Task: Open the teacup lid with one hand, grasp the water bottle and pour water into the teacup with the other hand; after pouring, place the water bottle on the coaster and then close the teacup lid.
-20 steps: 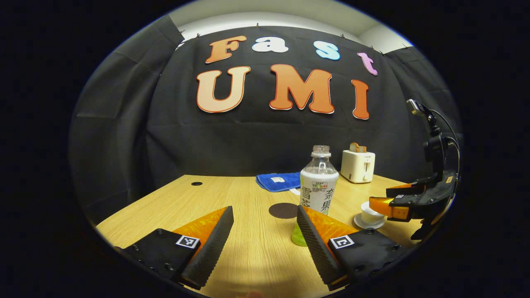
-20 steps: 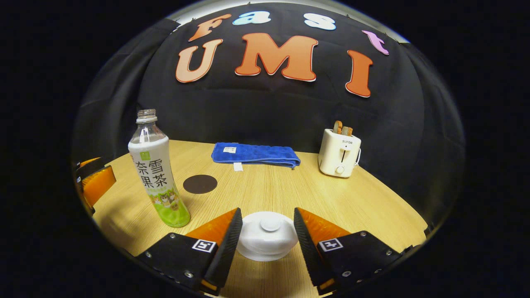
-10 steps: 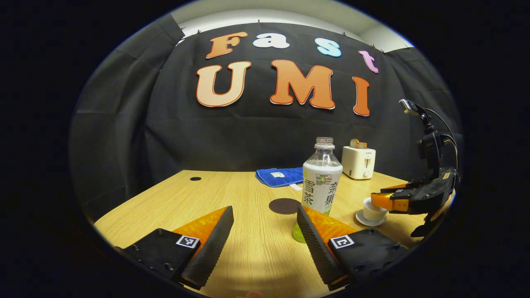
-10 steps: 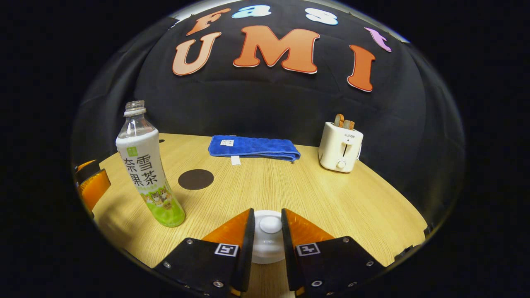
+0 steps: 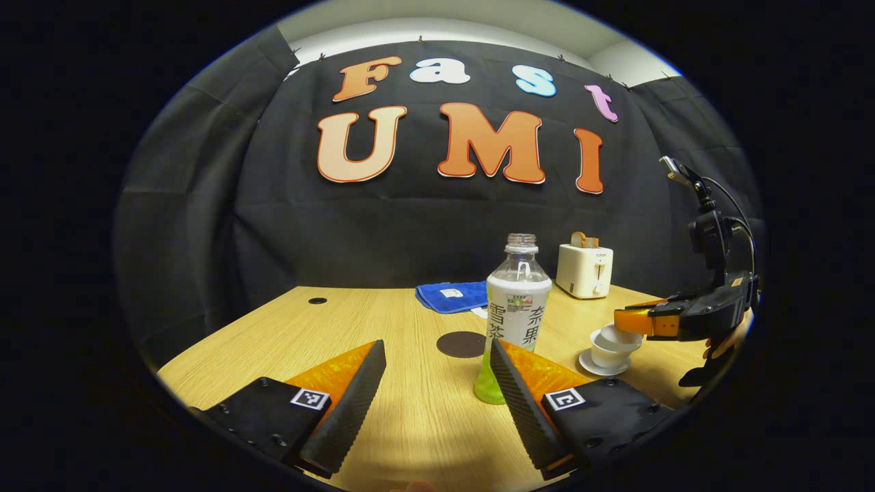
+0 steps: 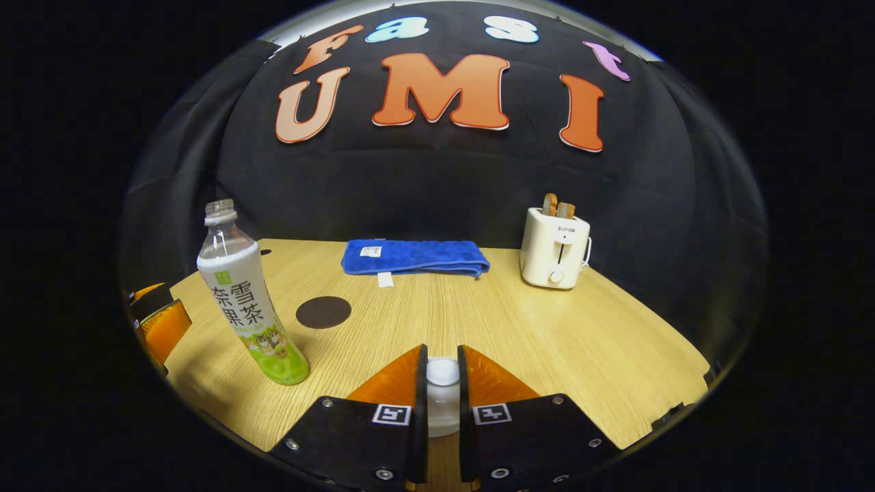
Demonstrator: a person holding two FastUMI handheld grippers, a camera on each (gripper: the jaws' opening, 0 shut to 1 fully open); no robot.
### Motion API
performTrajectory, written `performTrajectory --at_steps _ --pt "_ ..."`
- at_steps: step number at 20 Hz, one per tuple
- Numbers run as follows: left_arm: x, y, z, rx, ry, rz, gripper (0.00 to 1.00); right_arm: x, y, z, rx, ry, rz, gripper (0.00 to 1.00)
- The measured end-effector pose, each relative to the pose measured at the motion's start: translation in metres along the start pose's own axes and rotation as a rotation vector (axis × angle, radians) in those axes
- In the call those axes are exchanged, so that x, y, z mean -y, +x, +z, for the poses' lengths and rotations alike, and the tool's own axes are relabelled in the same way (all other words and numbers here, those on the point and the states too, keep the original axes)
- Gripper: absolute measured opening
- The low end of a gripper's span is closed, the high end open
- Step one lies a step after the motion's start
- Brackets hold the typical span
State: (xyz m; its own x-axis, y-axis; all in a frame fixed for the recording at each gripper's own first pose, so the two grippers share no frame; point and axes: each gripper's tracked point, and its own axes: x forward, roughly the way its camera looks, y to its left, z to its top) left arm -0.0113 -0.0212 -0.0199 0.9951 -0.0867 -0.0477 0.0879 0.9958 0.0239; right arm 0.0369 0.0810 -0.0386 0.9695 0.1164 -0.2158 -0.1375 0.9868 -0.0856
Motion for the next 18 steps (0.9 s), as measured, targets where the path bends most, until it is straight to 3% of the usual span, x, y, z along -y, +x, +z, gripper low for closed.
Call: performTrajectory --at_steps 10,18 --pt "0.055 0.009 -0.008 -0.019 -0.002 -0.123 0.99 0.073 -0.019 -0.013 -0.004 0.066 -0.127 0.19" --pt "0.073 0.052 -0.021 -0.066 0.013 -0.104 0.99 0.119 -0.028 -0.040 -0.045 0.125 -0.203 0.19"
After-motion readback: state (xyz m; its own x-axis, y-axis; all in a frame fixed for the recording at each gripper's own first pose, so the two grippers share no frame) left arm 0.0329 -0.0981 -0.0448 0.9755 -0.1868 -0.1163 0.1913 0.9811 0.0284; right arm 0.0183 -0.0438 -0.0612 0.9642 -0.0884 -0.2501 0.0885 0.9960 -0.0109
